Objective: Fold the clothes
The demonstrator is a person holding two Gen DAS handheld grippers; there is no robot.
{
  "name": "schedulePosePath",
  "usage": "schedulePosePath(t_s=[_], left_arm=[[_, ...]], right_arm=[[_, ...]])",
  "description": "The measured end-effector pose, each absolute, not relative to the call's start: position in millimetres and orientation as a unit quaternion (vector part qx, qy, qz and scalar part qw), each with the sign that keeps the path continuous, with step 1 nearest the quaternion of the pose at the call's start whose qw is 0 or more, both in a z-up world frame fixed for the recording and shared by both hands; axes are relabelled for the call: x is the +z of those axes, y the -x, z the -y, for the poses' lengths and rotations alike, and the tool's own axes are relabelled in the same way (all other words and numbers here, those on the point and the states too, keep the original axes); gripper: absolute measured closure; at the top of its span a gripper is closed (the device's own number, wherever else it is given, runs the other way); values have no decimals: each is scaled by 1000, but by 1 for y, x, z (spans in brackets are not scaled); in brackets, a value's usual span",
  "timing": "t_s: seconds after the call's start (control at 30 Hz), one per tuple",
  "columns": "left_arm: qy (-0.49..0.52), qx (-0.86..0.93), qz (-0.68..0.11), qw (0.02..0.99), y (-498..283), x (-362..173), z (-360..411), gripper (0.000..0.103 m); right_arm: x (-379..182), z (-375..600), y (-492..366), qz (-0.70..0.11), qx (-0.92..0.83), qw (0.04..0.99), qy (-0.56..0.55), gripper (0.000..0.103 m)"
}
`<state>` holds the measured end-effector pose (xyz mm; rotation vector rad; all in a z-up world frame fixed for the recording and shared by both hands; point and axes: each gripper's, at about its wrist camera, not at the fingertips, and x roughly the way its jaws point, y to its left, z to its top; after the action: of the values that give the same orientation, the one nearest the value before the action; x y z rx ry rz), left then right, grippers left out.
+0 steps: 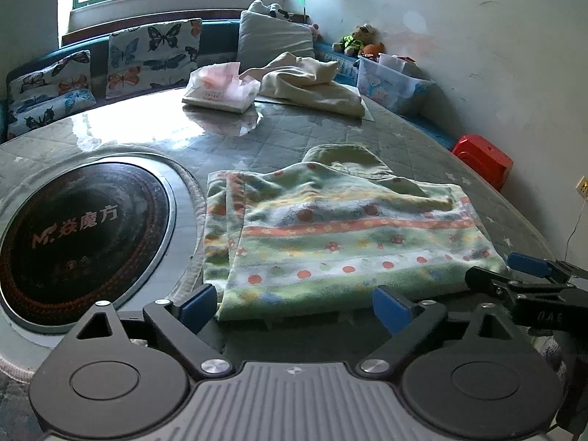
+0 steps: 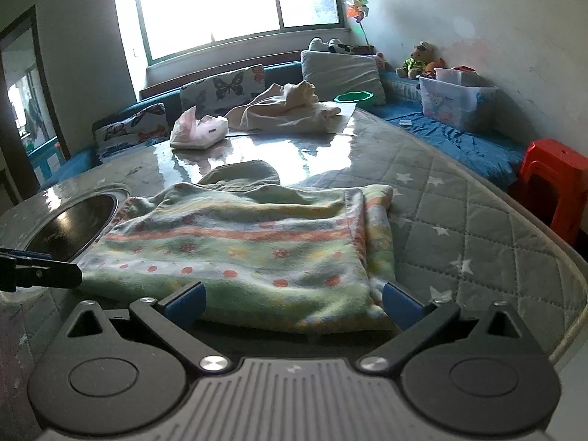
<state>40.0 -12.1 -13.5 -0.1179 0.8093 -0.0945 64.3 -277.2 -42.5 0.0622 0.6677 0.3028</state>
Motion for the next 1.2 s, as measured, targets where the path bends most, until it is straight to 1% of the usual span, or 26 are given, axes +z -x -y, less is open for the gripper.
schedulePosePath(t_s=[0.3,0.53,1.2], left_arm=[[48,-52,-386,920,-27,-11,19,0],[44,-57,-378,923,-15,-8,23,0],[28,-70,-356,932,17,4,28,0]], right_arm=[[-40,275,-54,-321,151,935,-25,0],[-36,277,-42,-310,137,941,-24,0],[-20,283,-4,-273,167,946,-54,0]])
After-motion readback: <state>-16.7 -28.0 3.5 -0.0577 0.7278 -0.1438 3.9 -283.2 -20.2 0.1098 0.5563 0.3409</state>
